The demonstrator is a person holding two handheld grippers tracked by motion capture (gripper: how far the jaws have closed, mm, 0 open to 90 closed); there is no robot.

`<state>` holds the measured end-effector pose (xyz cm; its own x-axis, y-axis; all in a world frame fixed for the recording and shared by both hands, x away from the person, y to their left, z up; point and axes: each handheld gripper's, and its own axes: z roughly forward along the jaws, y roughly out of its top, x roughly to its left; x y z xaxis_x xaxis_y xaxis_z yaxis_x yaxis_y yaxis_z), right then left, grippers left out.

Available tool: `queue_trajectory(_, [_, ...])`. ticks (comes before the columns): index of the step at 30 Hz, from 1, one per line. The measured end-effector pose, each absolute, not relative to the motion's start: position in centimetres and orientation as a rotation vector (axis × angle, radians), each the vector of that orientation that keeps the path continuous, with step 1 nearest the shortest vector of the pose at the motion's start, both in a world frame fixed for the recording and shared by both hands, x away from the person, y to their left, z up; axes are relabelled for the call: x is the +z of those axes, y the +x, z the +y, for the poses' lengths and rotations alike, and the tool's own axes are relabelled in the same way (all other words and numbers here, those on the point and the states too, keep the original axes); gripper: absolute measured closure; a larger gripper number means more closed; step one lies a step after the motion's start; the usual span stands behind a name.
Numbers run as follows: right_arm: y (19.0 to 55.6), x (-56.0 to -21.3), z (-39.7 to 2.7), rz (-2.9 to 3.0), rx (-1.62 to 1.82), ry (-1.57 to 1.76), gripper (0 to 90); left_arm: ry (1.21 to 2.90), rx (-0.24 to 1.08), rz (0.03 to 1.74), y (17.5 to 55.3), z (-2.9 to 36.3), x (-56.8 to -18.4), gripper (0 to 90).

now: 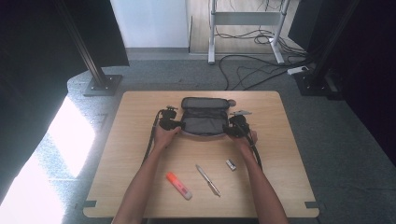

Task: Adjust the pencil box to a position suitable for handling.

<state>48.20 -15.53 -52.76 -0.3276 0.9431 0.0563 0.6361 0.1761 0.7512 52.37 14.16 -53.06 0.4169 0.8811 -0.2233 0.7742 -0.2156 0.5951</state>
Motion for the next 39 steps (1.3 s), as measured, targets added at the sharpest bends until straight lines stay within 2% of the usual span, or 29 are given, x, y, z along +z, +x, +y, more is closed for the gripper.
queue_trajectory(5, [48.6,-53.4,-15.4,2.041,0.975,1.505,52.0,2.032,0.211,1.394,52.5,14.2,-53.1,64.8])
queue_trajectory(25, [49.6,-53.7,-14.7,2.044,0.869,1.546,75.2,2.019,0.219,1.403,52.8,14.1,-53.2,68.5])
queue_trajectory(26, [49.5,-53.6,-14.6,2.034,0.853,1.544,79.3,2.016,0.210,1.405,52.8,14.1,-53.1,70.3])
queue_trajectory(30, [49.4,-53.6,-14.4,2.013,0.835,1.535,84.5,2.018,0.212,1.400,52.8,14.2,-53.1,74.7])
queue_trajectory(39, [49.0,-53.4,-14.5,1.977,0.872,1.529,86.0,2.026,0.234,1.384,52.7,14.2,-53.0,83.6])
